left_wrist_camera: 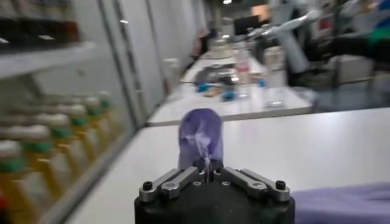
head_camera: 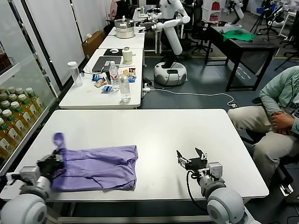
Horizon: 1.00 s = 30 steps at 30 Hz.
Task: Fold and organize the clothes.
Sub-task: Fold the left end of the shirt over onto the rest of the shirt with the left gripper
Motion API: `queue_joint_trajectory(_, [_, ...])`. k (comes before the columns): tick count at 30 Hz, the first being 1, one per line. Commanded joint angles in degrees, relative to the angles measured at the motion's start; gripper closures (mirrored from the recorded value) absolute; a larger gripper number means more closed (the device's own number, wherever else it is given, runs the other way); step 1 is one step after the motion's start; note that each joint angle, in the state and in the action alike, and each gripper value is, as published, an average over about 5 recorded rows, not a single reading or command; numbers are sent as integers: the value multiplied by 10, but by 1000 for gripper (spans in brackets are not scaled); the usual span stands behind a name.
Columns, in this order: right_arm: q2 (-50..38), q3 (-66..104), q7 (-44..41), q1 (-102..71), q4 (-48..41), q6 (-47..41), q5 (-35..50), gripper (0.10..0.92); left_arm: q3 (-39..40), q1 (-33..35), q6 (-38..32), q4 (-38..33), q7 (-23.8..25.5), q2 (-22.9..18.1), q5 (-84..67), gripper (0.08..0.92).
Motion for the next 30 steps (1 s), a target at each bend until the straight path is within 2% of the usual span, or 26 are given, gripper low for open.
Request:
queue_joint_trajectory(1, [3, 0, 0, -2, 0, 0, -2, 203, 138, -62, 5, -12, 22, -63, -73, 892])
queue_joint_trajectory(9, [3, 3, 1, -4, -2, 0, -4, 203, 188, -98, -7, 20, 21, -102, -56, 892])
queue_joint_trajectory(22, [4, 4, 1, -5, -4, 0, -4, 203, 221, -119, 5, 34, 10, -132, -46, 880])
queue_joint_trajectory(26, [5, 3, 1, -5, -4, 0, -5, 203, 224, -122, -12, 30, 19, -140, -46, 793])
queue_joint_trajectory(30, [5, 4, 1, -4, -4, 0, -5, 203, 204, -103, -21, -23, 32, -130, -41, 672])
